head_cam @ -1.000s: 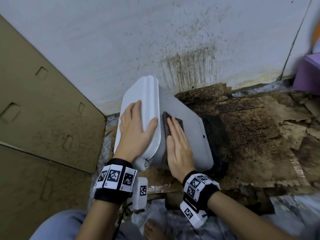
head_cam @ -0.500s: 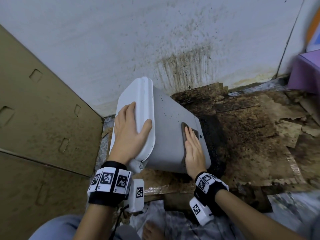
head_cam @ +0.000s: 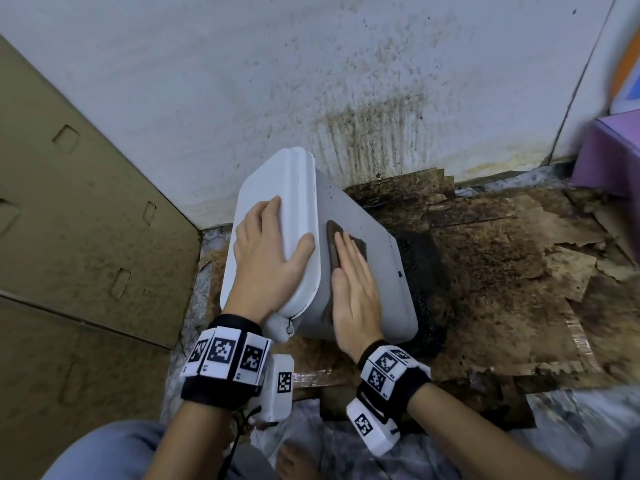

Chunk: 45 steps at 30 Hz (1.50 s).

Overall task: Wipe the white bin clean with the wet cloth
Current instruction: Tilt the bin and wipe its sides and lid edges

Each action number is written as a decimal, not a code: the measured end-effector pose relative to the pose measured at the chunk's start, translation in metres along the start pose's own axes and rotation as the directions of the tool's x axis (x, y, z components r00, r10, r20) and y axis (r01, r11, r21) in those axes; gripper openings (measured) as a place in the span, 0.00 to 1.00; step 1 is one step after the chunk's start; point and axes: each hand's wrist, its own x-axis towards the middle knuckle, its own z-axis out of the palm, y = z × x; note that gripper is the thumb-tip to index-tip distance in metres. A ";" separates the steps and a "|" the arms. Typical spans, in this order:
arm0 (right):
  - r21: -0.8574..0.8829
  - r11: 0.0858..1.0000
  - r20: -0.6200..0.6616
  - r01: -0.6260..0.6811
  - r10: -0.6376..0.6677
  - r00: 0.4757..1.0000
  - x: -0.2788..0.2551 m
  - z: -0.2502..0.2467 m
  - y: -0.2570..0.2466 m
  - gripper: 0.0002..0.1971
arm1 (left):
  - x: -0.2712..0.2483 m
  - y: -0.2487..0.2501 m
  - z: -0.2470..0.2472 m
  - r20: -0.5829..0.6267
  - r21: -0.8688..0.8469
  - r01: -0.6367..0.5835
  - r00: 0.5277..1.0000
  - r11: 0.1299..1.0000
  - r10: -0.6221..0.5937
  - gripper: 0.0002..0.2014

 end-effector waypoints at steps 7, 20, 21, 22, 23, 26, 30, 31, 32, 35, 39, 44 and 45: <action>-0.029 0.996 0.057 -0.082 0.084 0.995 -0.015 -0.020 0.066 0.30 | -0.001 -0.004 -0.003 -0.009 -0.058 -0.001 1.000 0.998 0.001 0.39; 0.023 0.880 0.070 -0.474 0.472 0.879 -0.026 -0.035 0.122 0.31 | 0.000 -0.016 -0.006 -0.013 -0.118 0.012 1.000 0.993 -0.014 0.41; 0.021 0.879 0.069 -0.476 0.474 0.878 -0.026 -0.034 0.123 0.31 | 0.000 -0.016 -0.007 -0.013 -0.118 0.015 1.000 0.993 -0.017 0.41; 0.023 0.879 0.063 -0.477 0.474 0.878 -0.025 -0.033 0.123 0.30 | -0.001 -0.016 -0.006 -0.011 -0.114 0.015 1.000 0.993 -0.017 0.42; 0.030 0.877 0.052 -0.479 0.478 0.877 -0.024 -0.032 0.122 0.28 | -0.001 -0.015 -0.006 -0.007 -0.108 0.015 1.000 0.994 -0.015 0.41; 0.038 0.867 0.033 -0.497 0.496 0.868 -0.022 -0.032 0.117 0.26 | 0.000 -0.013 -0.005 -0.007 -0.091 0.015 1.000 0.996 -0.015 0.38; -0.006 0.866 0.028 -0.499 0.499 0.866 -0.019 -0.026 0.093 0.28 | 0.001 -0.015 -0.006 -0.008 -0.094 0.014 1.000 0.995 -0.015 0.37; -0.005 0.874 0.012 -0.487 0.487 0.873 -0.018 -0.022 0.084 0.30 | 0.001 -0.015 -0.005 -0.007 -0.093 0.014 1.000 0.996 -0.015 0.37; 0.001 0.883 -0.001 -0.469 0.469 0.883 -0.016 -0.017 0.075 0.32 | 0.002 -0.015 -0.005 -0.007 -0.089 0.014 1.000 0.996 -0.015 0.37; -0.009 0.921 -0.015 -0.389 0.389 0.921 -0.013 -0.005 0.043 0.32 | 0.003 -0.016 -0.004 -0.010 -0.072 0.018 1.000 0.997 -0.018 0.38; 0.025 0.986 0.019 -0.167 0.167 0.986 -0.011 0.006 -0.007 0.31 | 0.003 -0.019 -0.003 -0.017 -0.057 0.021 1.000 0.998 -0.022 0.39; -0.022 0.999 0.057 0.023 -0.022 0.998 -0.016 0.004 -0.009 0.27 | 0.001 -0.019 -0.004 -0.007 -0.068 0.020 1.000 0.997 -0.021 0.43; -0.044 0.998 0.060 0.051 -0.048 0.997 -0.017 0.001 -0.003 0.27 | 0.000 -0.019 -0.004 -0.007 -0.078 0.018 1.000 0.997 -0.018 0.43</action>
